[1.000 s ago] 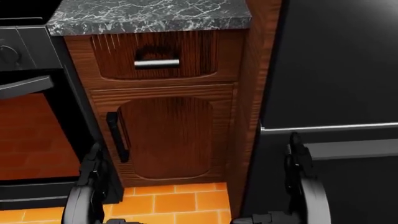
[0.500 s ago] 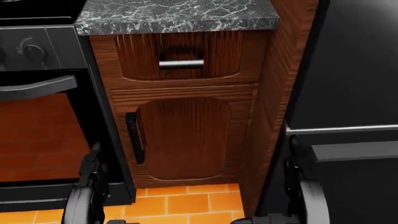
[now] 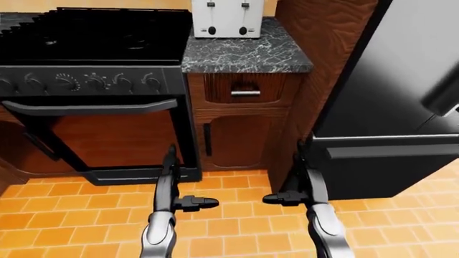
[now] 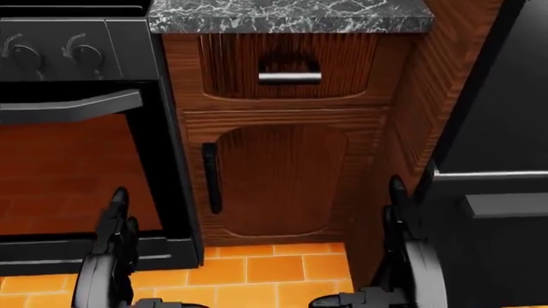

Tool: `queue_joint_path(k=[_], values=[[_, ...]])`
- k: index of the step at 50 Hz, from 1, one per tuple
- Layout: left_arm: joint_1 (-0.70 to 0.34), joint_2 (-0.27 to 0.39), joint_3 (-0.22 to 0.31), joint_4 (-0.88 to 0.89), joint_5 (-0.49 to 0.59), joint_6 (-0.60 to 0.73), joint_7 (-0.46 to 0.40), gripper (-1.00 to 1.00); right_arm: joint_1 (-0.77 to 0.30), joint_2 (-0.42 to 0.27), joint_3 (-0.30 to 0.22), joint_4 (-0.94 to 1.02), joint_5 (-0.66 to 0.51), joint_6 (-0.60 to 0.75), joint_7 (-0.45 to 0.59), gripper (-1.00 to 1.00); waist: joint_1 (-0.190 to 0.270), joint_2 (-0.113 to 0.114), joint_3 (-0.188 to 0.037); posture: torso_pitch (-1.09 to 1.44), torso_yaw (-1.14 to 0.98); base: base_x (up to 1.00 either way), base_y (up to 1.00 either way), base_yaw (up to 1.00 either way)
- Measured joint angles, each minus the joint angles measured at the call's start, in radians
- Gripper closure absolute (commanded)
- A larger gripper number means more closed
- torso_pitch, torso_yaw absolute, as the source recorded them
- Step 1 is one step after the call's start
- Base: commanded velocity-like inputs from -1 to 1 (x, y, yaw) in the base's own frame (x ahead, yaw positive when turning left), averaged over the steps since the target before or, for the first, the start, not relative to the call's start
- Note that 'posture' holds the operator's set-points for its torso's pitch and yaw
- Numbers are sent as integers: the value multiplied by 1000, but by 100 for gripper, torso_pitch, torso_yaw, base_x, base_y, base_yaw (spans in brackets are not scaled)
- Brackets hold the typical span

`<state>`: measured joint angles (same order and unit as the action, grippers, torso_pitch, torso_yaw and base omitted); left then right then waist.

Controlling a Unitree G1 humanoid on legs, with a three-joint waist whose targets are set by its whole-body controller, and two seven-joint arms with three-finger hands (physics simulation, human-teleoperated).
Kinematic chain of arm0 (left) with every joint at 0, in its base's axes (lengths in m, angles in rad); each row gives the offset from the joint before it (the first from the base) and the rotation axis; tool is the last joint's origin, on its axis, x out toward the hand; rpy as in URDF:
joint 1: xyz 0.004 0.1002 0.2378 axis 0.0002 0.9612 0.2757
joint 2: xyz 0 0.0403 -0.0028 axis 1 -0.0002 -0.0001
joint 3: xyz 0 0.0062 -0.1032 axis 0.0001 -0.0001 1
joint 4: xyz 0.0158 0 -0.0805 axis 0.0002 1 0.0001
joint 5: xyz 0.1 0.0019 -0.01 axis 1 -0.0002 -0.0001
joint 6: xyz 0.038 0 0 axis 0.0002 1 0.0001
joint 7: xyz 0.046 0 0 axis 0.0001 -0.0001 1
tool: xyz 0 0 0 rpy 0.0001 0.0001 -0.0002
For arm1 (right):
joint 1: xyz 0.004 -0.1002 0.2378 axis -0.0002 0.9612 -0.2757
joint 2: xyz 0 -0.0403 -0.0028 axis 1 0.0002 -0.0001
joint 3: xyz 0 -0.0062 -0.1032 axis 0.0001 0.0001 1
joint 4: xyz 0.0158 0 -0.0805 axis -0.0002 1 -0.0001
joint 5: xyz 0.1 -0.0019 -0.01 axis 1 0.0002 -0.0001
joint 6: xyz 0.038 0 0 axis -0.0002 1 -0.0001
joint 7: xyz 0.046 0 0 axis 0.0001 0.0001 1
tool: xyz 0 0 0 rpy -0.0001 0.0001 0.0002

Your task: Push down the lever of the toaster to turn it on.

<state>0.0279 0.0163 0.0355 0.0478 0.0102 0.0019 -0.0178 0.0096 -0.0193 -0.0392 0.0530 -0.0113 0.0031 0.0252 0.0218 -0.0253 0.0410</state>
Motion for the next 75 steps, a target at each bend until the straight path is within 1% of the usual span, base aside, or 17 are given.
queue_joint_path(k=[2,3,9,14,20,27,32,35,40,46,50,56,62,67,71,73,75], values=[[1,1,3,-12,-2,4,3,-100,1,1,2,4,-1,1,2,-100,7,-30,-5,0,0,0,0,0],[-2,-3,4,-9,-3,2,4,-100,0,-3,1,7,-2,1,3,-100,8,-31,-4,0,0,0,0,0],[-5,-7,-10,-8,-11,16,-1,-100,16,-6,-15,11,-3,14,-3,-100,-7,7,-17,0,0,0,0,0],[-47,2,7,-14,-26,38,1,-100,-23,-9,-12,17,-15,31,-8,-100,-15,16,-29,0,0,0,0,0],[-94,15,32,-72,-45,124,15,-100,-87,-11,-12,-79,-14,151,-29,-100,-18,19,-35,0,0,0,0,0],[-197,58,71,-213,-69,310,33,-100,-226,-30,-16,-190,-27,335,-55,-100,-19,18,-38,0,0,0,0,0],[-340,101,99,-304,-88,496,37,-100,-349,-42,-6,-325,-33,542,-37,-100,-16,19,-38,0,0,0,0,0],[-425,122,116,-335,-113,602,47,-100,-404,-49,-23,-386,-13,635,-29,-100,-14,19,-41,0,0,0,0,0],[-565,171,143,-352,-180,742,78,-100,-510,-87,-64,-454,35,809,-49,-100,-17,23,-28,0,0,0,0,0],[-682,208,157,-386,-270,870,113,-100,-686,-155,-83,-492,68,946,-71,-100,-19,23,-16,0,0,0,0,0],[-729,251,184,-443,-321,933,152,-100,-781,-185,-120,-507,116,1028,-78,-100,-20,26,-9,0,0,0,0,0],[-741,280,209,-517,-399,1020,198,-100,-776,-217,-170,-636,197,1111,-115,-100,-17,23,-2,0,0,0,0,0],[-763,315,228,-562,-465,1068,240,-100,-795,-236,-186,-657,277,1167,-168,-100,-17,28,5,0,0,0,2,0],[-748,305,185,-549,-478,1055,247,-100,-796,-251,-190,-671,327,1176,-201,-100,-27,57,-8,0,0,1,12,0],[-758,309,192,-566,-493,1064,248,-100,-798,-262,-202,-669,352,1163,-227,-100,-32,80,-5,0,0,3,16,0],[-756,312,201,-564,-489,1061,255,-100,-794,-262,-193,-666,366,1158,-234,-100,-27,67,-2,0,0,4,16,0],[-755,309,218,-565,-490,1070,266,-100,-793,-263,-178,-663,383,1156,-237,-100,-24,74,0,0,0,3,16,0]])
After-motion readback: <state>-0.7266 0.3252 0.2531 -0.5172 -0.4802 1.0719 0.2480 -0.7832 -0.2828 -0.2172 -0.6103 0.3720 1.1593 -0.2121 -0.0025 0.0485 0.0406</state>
